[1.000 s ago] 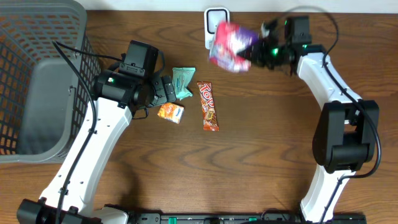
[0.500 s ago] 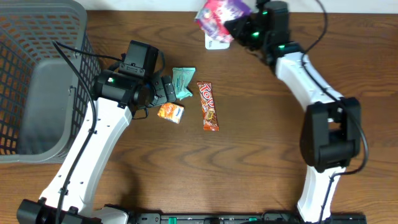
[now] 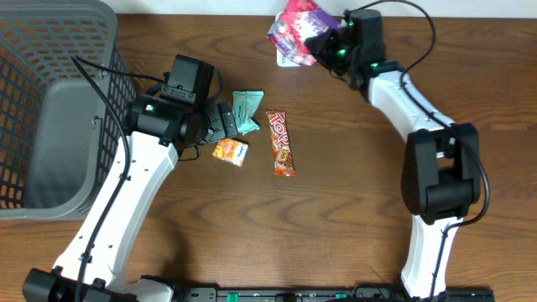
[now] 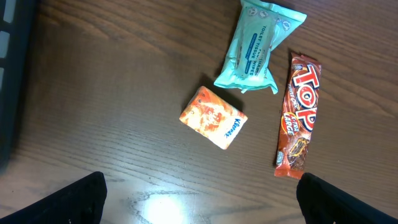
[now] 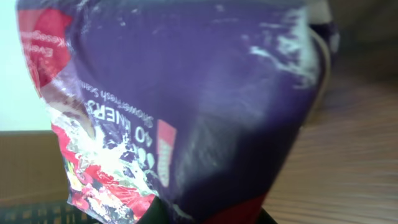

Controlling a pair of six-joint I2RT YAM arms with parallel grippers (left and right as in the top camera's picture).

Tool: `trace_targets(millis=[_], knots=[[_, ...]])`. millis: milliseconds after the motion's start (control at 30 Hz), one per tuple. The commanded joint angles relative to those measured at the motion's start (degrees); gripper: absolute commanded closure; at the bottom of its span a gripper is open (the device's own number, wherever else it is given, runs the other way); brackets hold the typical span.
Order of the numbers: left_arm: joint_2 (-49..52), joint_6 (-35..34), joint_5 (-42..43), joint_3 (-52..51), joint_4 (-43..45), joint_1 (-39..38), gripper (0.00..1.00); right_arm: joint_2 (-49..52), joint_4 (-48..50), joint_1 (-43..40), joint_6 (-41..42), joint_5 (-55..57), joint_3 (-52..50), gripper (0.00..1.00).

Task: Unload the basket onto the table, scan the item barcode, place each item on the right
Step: 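Carry the purple bag to the right and drop it at the table's right edge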

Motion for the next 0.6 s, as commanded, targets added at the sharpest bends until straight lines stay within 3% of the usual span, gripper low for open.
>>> trace_targets(millis=[0, 267, 567], knots=[[0.22, 0.57, -0.5, 0.52, -0.22, 0.17, 0.02, -2.8, -4.09, -6.19, -3.32, -1.95, 4.33, 0.99], [0.22, 0.57, -0.5, 0.52, -0.22, 0.17, 0.02, -4.81, -27.06, -22.49, -13.99, 4.85, 6.75, 0.99], [0.22, 0.57, -0.5, 0.52, -0.22, 0.17, 0.02, -4.79, -34.6, -39.5, -15.43, 8.46, 6.69, 0.99]])
